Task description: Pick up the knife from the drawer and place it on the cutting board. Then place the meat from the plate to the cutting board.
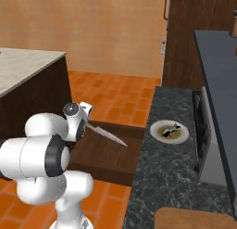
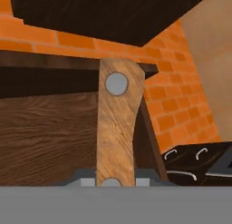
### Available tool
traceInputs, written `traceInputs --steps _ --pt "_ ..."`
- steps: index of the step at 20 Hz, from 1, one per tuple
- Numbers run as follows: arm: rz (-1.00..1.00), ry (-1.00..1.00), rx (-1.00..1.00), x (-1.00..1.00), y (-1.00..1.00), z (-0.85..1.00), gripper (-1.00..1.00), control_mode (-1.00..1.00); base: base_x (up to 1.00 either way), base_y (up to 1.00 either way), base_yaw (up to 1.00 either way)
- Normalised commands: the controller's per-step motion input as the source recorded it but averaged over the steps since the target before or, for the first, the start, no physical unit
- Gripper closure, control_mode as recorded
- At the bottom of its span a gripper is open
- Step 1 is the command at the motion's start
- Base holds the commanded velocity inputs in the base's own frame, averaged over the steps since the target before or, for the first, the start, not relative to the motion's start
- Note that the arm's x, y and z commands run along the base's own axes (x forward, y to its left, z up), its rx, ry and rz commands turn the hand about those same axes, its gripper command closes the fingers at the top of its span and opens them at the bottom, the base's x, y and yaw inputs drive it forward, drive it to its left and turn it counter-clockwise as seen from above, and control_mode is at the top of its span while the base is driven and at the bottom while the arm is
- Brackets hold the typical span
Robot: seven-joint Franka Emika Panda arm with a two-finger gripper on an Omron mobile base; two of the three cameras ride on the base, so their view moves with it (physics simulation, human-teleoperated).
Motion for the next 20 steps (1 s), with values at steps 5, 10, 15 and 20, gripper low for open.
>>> traceInputs --steps 5,10,15,20 --pt "0.02 0.16 -0.33 -0.35 0.00 1.00 1.00 -1.00 0.00 0.00 0.00" --pt "0.00 0.25 -0.21 -0.07 0.03 0.29 1.00 -1.00 0.00 0.00 0.00" --pt "0.00 0.02 -0.02 -0.45 -0.03 -0.11 1.00 -1.00 0.00 0.00 0.00" --pt "0.00 0.01 0.00 -0.17 0.00 -0.05 1.00 1.00 -0.32 0.45 -0.30"
